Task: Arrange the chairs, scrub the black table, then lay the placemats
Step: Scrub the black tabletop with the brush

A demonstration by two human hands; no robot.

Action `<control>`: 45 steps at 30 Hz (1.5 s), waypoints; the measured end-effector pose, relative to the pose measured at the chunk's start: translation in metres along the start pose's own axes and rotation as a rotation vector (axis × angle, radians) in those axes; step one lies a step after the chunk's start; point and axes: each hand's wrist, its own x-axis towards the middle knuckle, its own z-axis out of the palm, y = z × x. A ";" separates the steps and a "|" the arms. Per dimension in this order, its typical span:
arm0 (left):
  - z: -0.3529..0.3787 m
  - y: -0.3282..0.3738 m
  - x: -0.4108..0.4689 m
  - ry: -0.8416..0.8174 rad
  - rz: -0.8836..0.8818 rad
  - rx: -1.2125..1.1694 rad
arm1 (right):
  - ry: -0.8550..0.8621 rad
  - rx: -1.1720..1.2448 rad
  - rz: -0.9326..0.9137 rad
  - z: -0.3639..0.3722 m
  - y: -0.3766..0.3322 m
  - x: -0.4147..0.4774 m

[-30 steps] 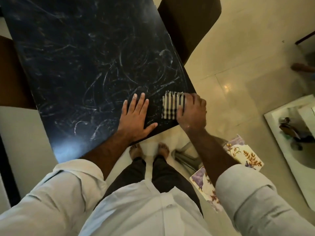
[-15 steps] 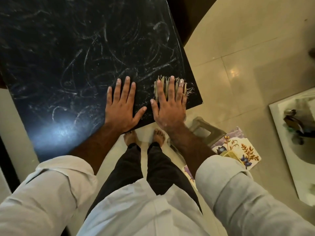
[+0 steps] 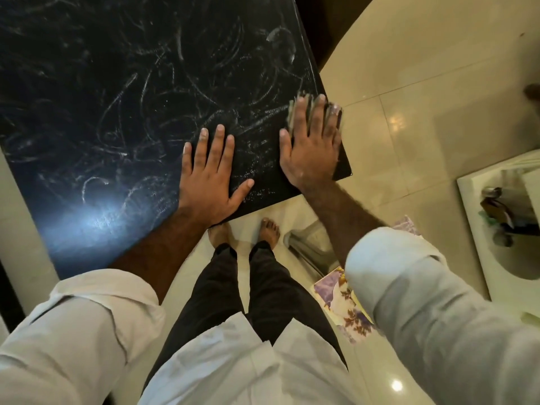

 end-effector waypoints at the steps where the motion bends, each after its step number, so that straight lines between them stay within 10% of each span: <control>1: 0.001 0.000 0.000 -0.005 -0.002 -0.003 | 0.006 -0.018 -0.034 0.002 -0.011 0.002; 45: -0.006 -0.133 -0.066 -0.054 -0.103 -0.112 | -0.060 -0.040 -0.188 0.047 -0.138 -0.158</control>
